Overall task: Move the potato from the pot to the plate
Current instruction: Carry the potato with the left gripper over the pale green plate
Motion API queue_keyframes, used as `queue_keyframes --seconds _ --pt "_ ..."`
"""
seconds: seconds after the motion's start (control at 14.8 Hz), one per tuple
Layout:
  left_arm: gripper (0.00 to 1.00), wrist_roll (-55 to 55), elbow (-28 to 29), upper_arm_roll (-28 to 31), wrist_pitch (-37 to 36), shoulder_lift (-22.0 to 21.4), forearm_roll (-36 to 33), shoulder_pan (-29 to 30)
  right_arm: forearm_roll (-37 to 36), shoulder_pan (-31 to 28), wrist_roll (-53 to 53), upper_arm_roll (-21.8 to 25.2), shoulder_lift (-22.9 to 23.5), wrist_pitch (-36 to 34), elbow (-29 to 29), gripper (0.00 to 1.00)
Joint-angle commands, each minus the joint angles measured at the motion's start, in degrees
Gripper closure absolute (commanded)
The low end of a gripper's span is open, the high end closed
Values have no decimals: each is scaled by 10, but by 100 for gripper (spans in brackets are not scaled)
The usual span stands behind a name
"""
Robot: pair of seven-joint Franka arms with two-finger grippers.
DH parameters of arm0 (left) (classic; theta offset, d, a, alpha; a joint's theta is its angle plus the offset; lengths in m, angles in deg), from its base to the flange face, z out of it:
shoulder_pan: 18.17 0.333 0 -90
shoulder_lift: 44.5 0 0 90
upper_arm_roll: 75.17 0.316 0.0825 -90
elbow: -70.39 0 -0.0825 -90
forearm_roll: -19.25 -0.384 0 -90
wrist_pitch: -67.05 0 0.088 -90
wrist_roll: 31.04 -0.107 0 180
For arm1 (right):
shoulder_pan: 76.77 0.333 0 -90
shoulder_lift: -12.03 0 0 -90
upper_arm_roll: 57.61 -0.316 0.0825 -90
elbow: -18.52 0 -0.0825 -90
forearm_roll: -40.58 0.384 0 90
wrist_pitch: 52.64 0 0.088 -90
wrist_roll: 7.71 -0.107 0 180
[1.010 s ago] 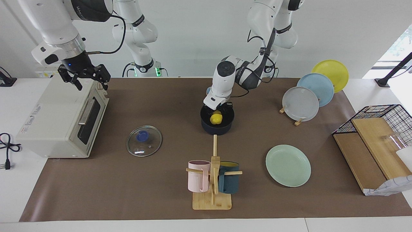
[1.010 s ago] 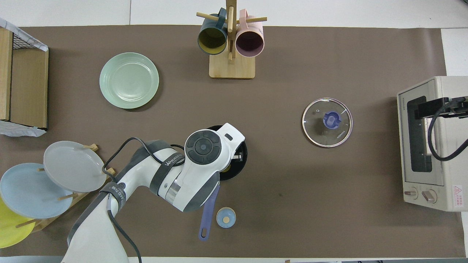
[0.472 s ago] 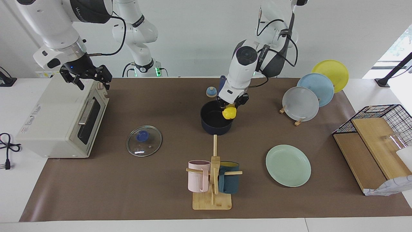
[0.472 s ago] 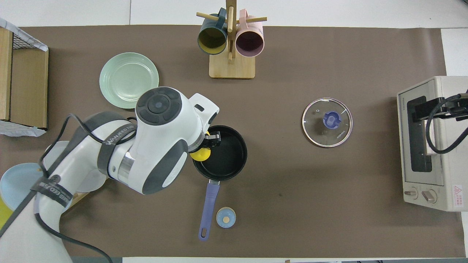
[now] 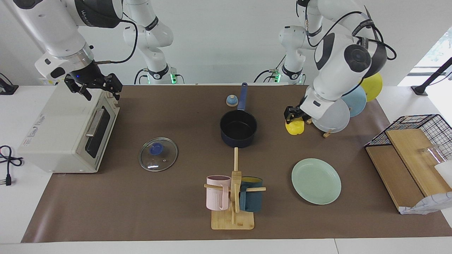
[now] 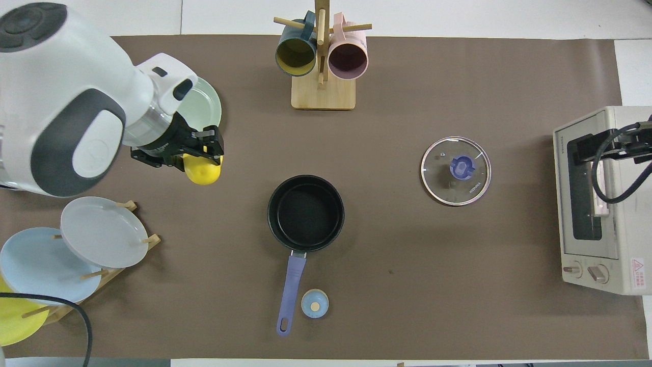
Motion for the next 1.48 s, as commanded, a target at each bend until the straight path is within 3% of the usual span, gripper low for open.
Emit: queue_keyframes --seconds 0.0,0.13,0.4,0.67,0.88,0.94,1.01,1.15,1.41 --pt "100 -60 -36 -3 39 63 -7 20 -3 1 12 1 1 -13 12 0" --pt "100 -109 -52 -4 79 101 -24 48 -3 3 12 1 1 -11 12 0" --pt "100 -140 -138 -1 106 201 -53 68 -4 3 12 1 1 -11 11 0" --pt "100 -159 -83 -1 237 214 -55 75 -5 3 12 2 2 -11 12 0" --pt "100 -163 -66 -1 244 207 -54 73 -5 3 12 2 2 -11 12 0" --pt "83 -162 -63 -1 241 206 -54 72 -5 3 12 2 2 -10 12 0" --pt "1 -161 -64 0 234 203 -54 70 -5 3 12 2 2 -10 12 0" --pt "0 -162 -72 0 199 188 -54 73 -4 4 10 2 2 -10 12 0" --pt "0 -144 -71 1 144 116 -47 77 2 1 5 9 1 -10 11 0"
